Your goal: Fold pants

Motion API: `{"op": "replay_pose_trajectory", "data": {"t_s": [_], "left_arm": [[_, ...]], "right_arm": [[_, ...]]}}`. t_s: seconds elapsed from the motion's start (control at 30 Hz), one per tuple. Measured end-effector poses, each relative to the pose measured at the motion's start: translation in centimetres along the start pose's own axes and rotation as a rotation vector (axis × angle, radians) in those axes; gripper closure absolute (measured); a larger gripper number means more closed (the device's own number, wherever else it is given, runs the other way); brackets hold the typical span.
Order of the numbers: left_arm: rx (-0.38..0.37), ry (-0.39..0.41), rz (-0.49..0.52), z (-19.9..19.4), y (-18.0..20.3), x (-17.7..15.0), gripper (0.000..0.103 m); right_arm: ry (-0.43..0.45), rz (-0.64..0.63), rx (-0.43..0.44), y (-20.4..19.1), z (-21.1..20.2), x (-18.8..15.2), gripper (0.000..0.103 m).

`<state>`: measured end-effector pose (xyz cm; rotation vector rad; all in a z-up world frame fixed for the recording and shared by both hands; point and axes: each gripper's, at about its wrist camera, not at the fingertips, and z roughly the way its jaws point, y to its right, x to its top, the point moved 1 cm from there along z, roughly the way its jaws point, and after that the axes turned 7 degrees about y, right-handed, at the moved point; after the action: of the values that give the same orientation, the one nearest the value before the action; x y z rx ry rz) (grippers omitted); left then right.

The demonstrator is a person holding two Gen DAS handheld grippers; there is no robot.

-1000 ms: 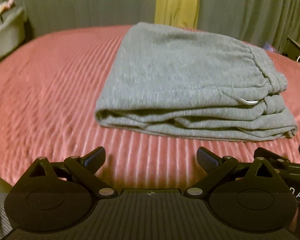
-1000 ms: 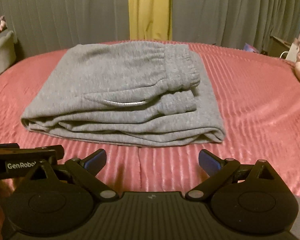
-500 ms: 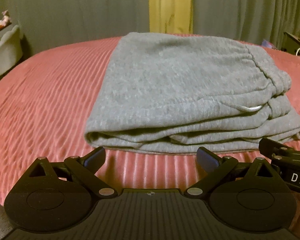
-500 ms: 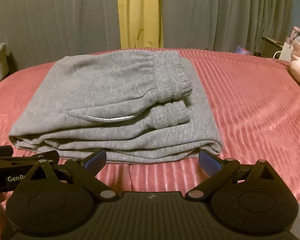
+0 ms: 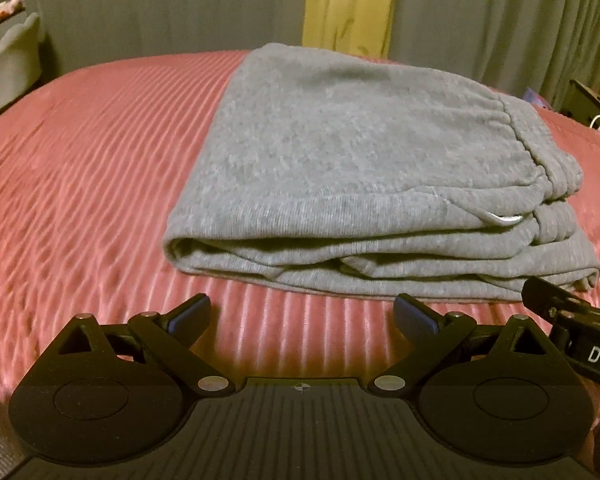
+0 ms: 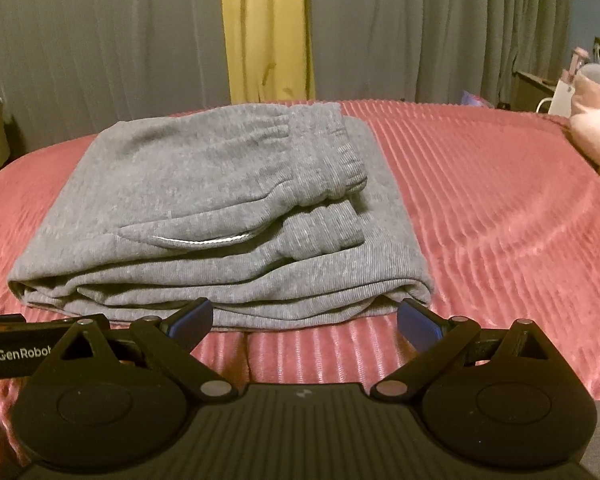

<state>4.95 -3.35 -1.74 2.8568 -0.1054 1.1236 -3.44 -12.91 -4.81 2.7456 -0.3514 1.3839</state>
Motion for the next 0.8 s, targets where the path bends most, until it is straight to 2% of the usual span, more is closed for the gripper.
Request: {"op": "replay_pose_trajectory", "data": {"t_s": [0.17,0.8], "left_arm": [[-0.005,0.003,0.008,-0.09,0.02,-0.07,0.002],[0.007,-0.01,0.034,0.47,0.54,-0.1,0.002]], "right_arm": [[0.011,-0.034,-0.007,-0.39,-0.3,-0.13,0.004],[-0.001,-0.015,-0.018,-0.08,-0.24,-0.32,0.004]]}}
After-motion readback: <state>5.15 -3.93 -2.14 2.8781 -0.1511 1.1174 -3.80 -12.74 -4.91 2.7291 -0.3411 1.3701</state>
